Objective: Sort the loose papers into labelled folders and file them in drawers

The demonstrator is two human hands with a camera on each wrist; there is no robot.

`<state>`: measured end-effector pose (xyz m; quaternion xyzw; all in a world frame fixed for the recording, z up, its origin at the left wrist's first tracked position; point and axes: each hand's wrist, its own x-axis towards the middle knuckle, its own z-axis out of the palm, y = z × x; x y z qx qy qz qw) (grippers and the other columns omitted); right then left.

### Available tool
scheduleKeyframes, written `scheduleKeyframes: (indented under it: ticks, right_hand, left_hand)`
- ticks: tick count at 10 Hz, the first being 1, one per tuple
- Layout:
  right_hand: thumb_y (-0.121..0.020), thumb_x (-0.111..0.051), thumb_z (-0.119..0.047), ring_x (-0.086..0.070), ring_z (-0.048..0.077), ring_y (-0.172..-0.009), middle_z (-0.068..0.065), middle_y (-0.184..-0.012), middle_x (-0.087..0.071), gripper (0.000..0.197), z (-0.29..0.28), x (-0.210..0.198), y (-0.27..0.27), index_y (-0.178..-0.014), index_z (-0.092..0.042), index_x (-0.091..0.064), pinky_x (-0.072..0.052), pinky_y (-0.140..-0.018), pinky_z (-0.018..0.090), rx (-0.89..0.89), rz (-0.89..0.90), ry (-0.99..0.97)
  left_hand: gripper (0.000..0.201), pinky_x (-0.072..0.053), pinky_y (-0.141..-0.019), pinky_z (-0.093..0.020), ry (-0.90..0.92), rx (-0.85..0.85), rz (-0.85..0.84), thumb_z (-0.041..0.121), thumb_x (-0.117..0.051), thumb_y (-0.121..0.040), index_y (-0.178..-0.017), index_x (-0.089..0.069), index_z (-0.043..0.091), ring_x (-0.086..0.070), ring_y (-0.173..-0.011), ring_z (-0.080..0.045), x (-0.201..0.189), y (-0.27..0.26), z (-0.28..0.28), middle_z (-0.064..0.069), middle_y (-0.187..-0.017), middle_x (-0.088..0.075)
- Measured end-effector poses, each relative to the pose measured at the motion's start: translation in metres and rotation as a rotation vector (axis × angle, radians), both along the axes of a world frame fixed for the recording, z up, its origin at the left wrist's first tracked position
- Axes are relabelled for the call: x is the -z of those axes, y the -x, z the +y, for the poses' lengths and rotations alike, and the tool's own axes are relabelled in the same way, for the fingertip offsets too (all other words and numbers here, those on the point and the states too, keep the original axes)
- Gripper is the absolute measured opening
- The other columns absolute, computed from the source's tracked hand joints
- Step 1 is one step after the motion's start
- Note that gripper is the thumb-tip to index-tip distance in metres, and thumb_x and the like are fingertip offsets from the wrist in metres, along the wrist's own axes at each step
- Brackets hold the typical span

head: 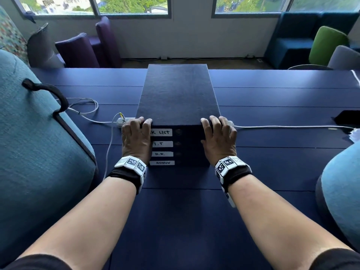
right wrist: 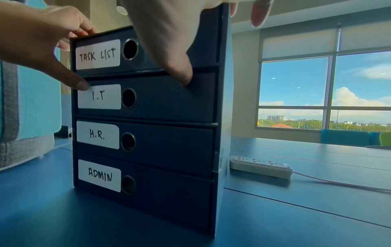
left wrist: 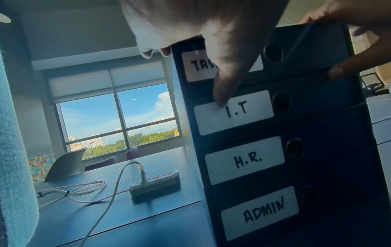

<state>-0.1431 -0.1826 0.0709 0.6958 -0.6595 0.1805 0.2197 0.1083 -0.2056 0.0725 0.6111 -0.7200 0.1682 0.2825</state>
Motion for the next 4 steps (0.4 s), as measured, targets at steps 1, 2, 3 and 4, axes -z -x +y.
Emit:
scheduleKeyframes:
  ticks: [1, 2, 3, 4]
  right_hand:
    - [-0.065, -0.077, -0.017, -0.028, 0.032, -0.133, 0.004, -0.143, -0.030, 0.091, 0.004, 0.000, 0.000, -0.143, -0.023, -0.031, -0.031, -0.104, 0.051, -0.013, -0.027, -0.050]
    - [-0.069, -0.073, -0.015, -0.017, 0.032, -0.140, 0.004, -0.150, -0.020, 0.096, 0.013, -0.006, 0.002, -0.148, -0.024, -0.019, -0.026, -0.108, 0.059, -0.028, -0.048, -0.167]
    - [-0.079, -0.064, -0.018, -0.006, 0.029, -0.144, 0.001, -0.154, -0.010, 0.088, 0.019, -0.017, 0.006, -0.150, -0.028, -0.013, -0.013, -0.113, 0.057, -0.061, -0.055, -0.271]
    - [-0.080, -0.063, -0.018, -0.009, 0.028, -0.143, 0.000, -0.151, -0.013, 0.081, 0.027, -0.028, 0.010, -0.148, -0.028, -0.021, -0.012, -0.114, 0.056, -0.082, -0.037, -0.257]
  left_hand:
    - [0.071, -0.030, -0.110, -0.052, -0.094, 0.003, -0.038, 0.009, -0.075, -0.068, -0.129, -0.040, 0.021, -0.041, -0.120, -0.036, -0.005, -0.002, 0.002, -0.011, -0.128, -0.041]
    - [0.074, -0.022, -0.112, -0.058, -0.158, -0.011, -0.038, 0.010, -0.072, -0.067, -0.132, -0.038, 0.022, -0.033, -0.125, -0.032, -0.013, -0.002, 0.009, -0.007, -0.130, -0.036]
    - [0.072, -0.009, -0.116, -0.057, -0.196, -0.002, -0.067, 0.018, -0.070, -0.072, -0.137, -0.038, 0.023, -0.024, -0.130, -0.028, -0.020, -0.003, 0.014, -0.005, -0.136, -0.035]
    - [0.073, 0.002, -0.115, -0.051, -0.296, -0.047, -0.101, 0.025, -0.068, -0.077, -0.143, -0.036, 0.025, -0.018, -0.137, -0.026, -0.034, -0.004, 0.023, -0.003, -0.143, -0.031]
